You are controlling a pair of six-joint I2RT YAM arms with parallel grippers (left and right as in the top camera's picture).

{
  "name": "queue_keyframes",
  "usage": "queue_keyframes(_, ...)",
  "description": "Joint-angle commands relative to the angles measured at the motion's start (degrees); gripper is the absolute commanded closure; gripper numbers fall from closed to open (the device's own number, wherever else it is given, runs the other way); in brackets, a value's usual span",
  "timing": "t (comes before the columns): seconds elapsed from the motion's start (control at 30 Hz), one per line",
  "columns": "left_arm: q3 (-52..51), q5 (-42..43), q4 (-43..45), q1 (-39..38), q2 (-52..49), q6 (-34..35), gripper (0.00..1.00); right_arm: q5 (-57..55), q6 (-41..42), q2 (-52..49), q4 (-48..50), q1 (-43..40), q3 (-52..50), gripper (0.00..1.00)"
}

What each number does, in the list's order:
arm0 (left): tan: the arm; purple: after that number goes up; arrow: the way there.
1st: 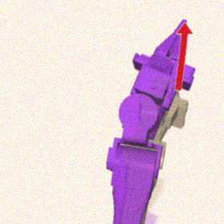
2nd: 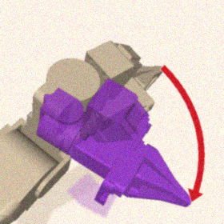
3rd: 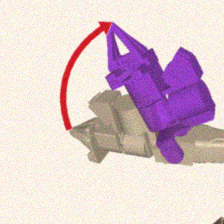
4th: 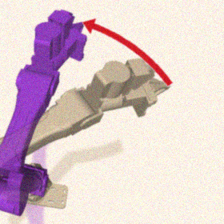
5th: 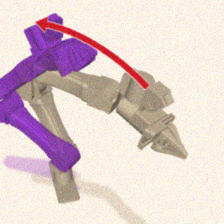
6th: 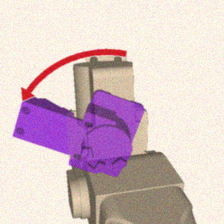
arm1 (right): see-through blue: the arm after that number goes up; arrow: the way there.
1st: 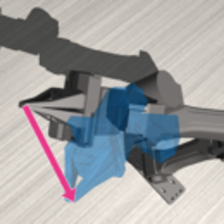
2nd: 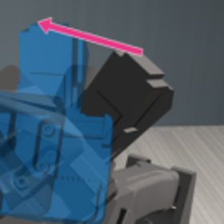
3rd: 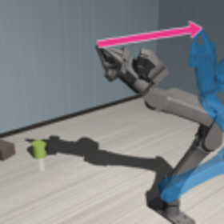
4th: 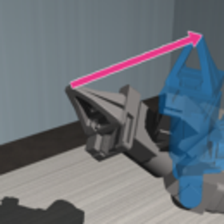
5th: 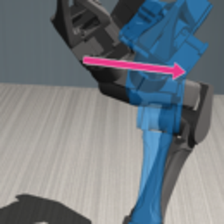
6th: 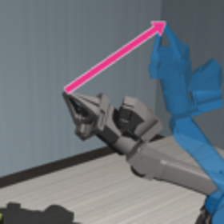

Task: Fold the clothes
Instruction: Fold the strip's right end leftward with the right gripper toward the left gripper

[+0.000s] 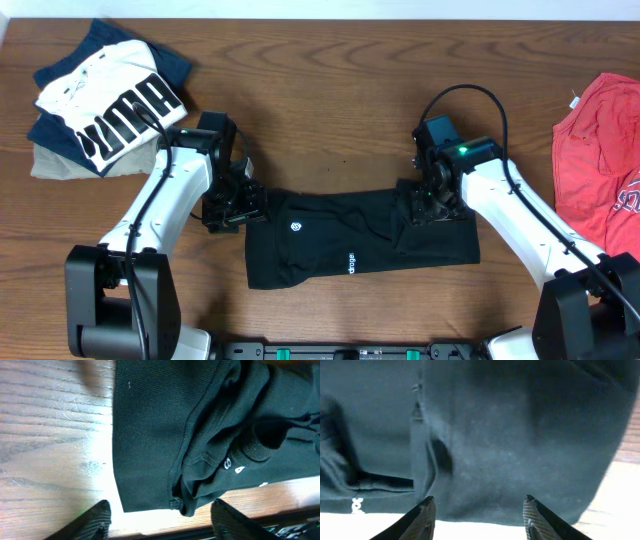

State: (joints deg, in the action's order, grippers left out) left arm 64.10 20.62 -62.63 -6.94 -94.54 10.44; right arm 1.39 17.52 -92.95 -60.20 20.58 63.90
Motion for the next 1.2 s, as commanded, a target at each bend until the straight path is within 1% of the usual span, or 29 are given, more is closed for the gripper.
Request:
queue_keyframes(0.0, -0.2, -0.8, -0.3, 0.2, 0.6, -0.3, 0.32, -2.2, 0.7, -0.1, 0.0, 0.1, -0.4, 0.47)
queue_keyframes(0.07, -0.2, -0.8, -0.3, 0.2, 0.6, -0.3, 0.32, 0.5, -1.2, -0.1, 0.3, 0.5, -0.5, 0.46)
queue_keyframes(0.17, -0.2, -0.7, -0.3, 0.2, 0.6, -0.3, 0.32, 5.0, -3.9, -0.1, 0.3, 1.8, -1.0, 0.39)
queue_keyframes(0.27, -0.2, -0.7, -0.3, 0.2, 0.6, -0.3, 0.32, 5.4, -3.9, -0.1, 0.5, 4.2, -2.2, 0.38)
queue_keyframes(0.43, -0.2, -0.7, -0.3, 0.2, 0.6, -0.3, 0.32, 0.4, 3.8, -0.1, 4.2, 7.8, -6.6, 0.38)
queue_keyframes(0.6, -0.2, -0.7, -0.3, 0.2, 0.6, -0.3, 0.32, -1.7, 7.3, -0.1, 10.9, 10.4, -12.3, 0.39)
queue_keyframes(0.63, -0.2, -0.7, -0.2, 0.2, 0.6, -0.3, 0.32, -2.0, 7.3, -0.1, 12.1, 10.8, -13.2, 0.42)
queue_keyframes(0.7, -0.2, -0.7, -0.2, 0.2, 0.6, -0.3, 0.32, -3.5, 8.7, -0.1, 13.0, 11.2, -14.1, 0.53)
queue_keyframes(0.73, -0.2, -0.7, -0.2, 0.2, 0.6, -0.3, 0.32, -4.6, 9.6, -0.1, 12.8, 11.3, -14.1, 0.64)
queue_keyframes(0.77, -0.2, -0.7, -0.2, 0.2, 0.6, -0.3, 0.32, -5.1, 9.7, -0.1, 12.7, 11.3, -14.1, 0.73)
queue_keyframes(0.8, -0.2, -0.7, -0.2, 0.2, 0.6, -0.3, 0.32, -5.3, 9.7, -0.1, 12.6, 11.3, -14.0, 0.84)
queue_keyframes(0.83, -0.2, -0.7, -0.2, 0.2, 0.6, -0.3, 0.32, -5.3, 9.7, -0.1, 12.2, 11.3, -13.8, 0.92)
queue_keyframes(0.87, -0.2, -0.7, -0.2, 0.2, 0.6, -0.3, 0.32, -5.3, 10.0, -0.1, 11.3, 11.2, -13.3, 0.99)
queue_keyframes(1.07, -0.2, -0.7, -0.2, 0.2, 0.6, -0.3, 0.32, -9.6, 11.2, 0.4, 2.9, 11.0, -7.5, 0.99)
queue_keyframes(1.17, -0.2, -0.7, -0.2, 0.2, 0.6, -0.3, 0.32, -9.3, 9.5, 0.8, -1.0, 11.0, -3.9, 0.99)
